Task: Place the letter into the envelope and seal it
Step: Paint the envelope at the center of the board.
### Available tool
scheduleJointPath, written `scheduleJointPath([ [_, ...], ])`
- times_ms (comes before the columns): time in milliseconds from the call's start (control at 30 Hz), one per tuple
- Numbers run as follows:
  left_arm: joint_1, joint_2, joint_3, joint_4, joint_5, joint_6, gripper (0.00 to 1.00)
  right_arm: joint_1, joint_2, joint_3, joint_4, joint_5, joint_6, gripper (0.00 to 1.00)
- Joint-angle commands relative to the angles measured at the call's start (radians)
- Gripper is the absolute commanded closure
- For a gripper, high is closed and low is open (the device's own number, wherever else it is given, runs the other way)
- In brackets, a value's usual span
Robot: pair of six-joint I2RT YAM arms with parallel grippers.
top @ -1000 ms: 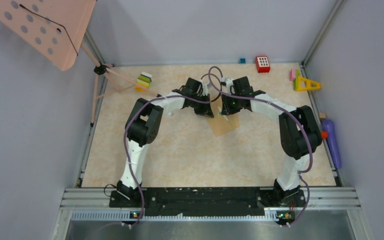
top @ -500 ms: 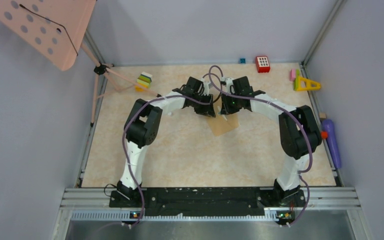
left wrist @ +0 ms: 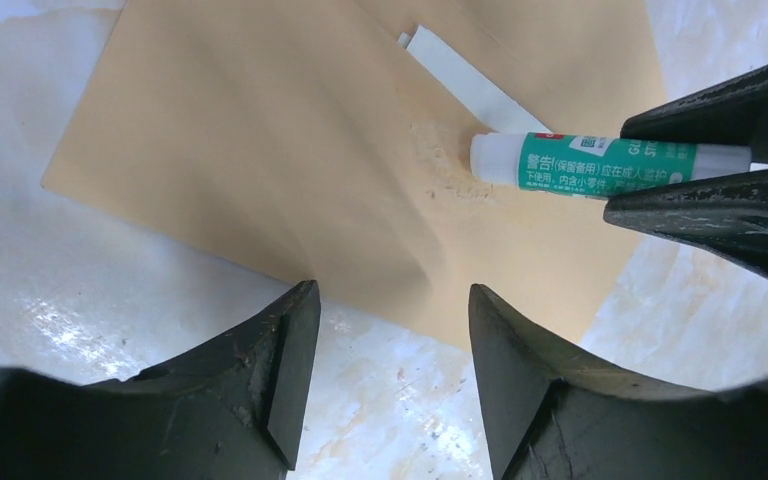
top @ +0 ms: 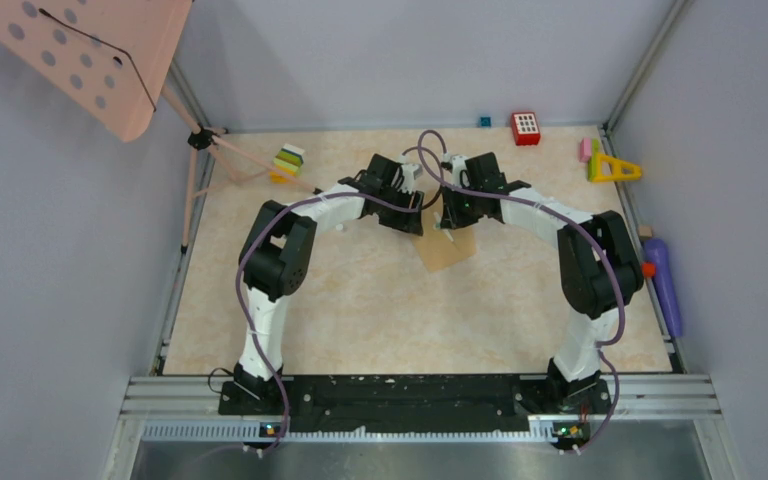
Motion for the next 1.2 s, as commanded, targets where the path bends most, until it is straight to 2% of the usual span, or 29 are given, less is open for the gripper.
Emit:
scheduleJointPath([
  [0, 0.003, -0.078, 0.018, 0.021, 0.023, 0.157, 0.38, 0.013, -0.032, 0.012, 0.033, -0.021, 0.011, 1.0],
  [233, 0.008, -0.175, 0.009, -0.009, 0.066, 0.458, 0.32, -0.006, -0.051, 0.02, 0.029, -0.058, 0.014, 1.0],
  [533, 0.008, -0.239, -0.175, 0.152, 0.103, 0.716, 0.31, -0.084, -0.055, 0.049, -0.008, -0.152, 0.07, 1.0],
  [867, 0.009, -0.18, -0.153, 0.178, 0.126, 0.814, 0.32, -0.158, -0.057, 0.065, -0.048, -0.252, 0.079, 1.0],
  [1167, 0.001, -0.134, -0.147, 0.239, 0.038, 0.882, 0.33, -0.167, -0.01, 0.138, -0.072, -0.35, 0.116, 1.0],
])
